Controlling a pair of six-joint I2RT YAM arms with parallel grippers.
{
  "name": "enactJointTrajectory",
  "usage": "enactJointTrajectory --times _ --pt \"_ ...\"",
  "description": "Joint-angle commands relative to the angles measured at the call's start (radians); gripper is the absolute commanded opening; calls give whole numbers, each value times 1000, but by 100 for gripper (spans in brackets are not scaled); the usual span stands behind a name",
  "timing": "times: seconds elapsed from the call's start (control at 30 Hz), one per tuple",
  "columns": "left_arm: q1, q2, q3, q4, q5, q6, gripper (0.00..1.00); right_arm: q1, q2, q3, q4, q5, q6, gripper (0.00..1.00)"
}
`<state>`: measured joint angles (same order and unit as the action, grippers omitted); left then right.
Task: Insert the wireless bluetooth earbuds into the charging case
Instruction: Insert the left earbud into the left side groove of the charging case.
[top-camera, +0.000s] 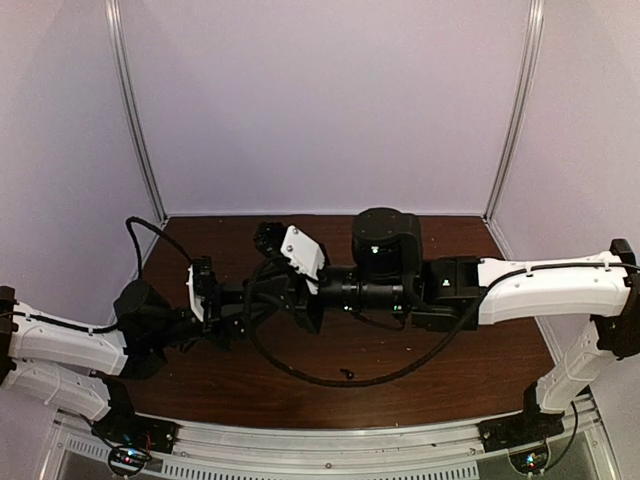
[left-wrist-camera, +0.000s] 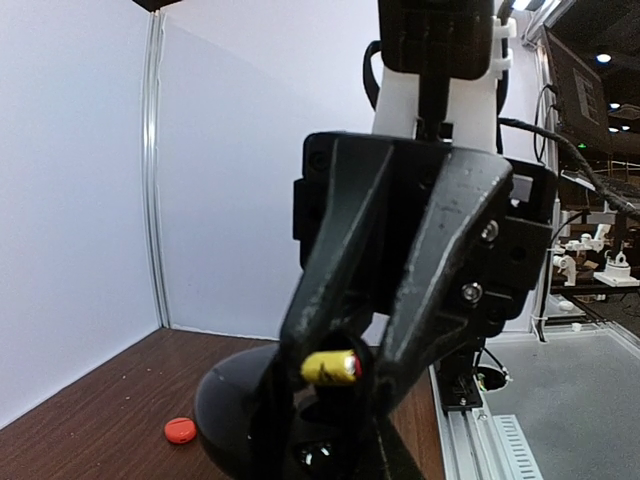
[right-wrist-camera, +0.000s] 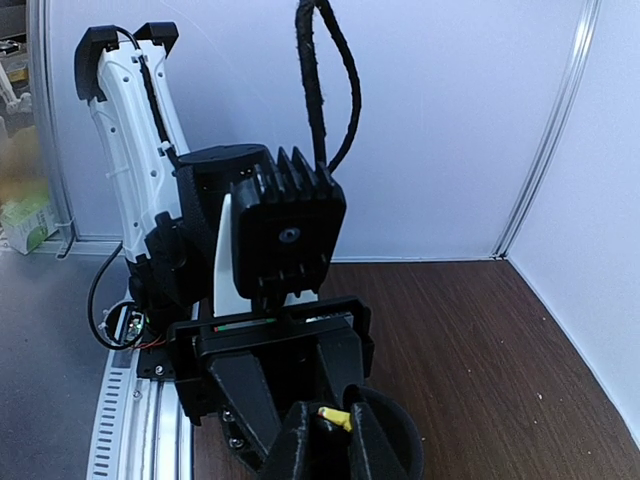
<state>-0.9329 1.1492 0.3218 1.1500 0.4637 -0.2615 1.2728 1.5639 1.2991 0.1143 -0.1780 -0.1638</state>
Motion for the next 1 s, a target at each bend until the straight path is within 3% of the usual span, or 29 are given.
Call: enactJointTrajectory --times 0.0,0.13,0.43,0.7,0.97 --pt "6 -19 15 52 -4 -1 14 5 22 32 -51 14 -19 17" --pt "7 -17 15 55 -6 -5 14 7 31 42 -61 -20 -15 25" --pt "6 -17 3 69 -13 -8 14 10 16 68 -76 -37 -17 35" --pt "7 -20 -4 69 -20 -6 14 13 -81 55 -87 -12 -5 47" --pt "6 -39 -19 59 -35 4 14 1 -213 -5 -170 57 54 52"
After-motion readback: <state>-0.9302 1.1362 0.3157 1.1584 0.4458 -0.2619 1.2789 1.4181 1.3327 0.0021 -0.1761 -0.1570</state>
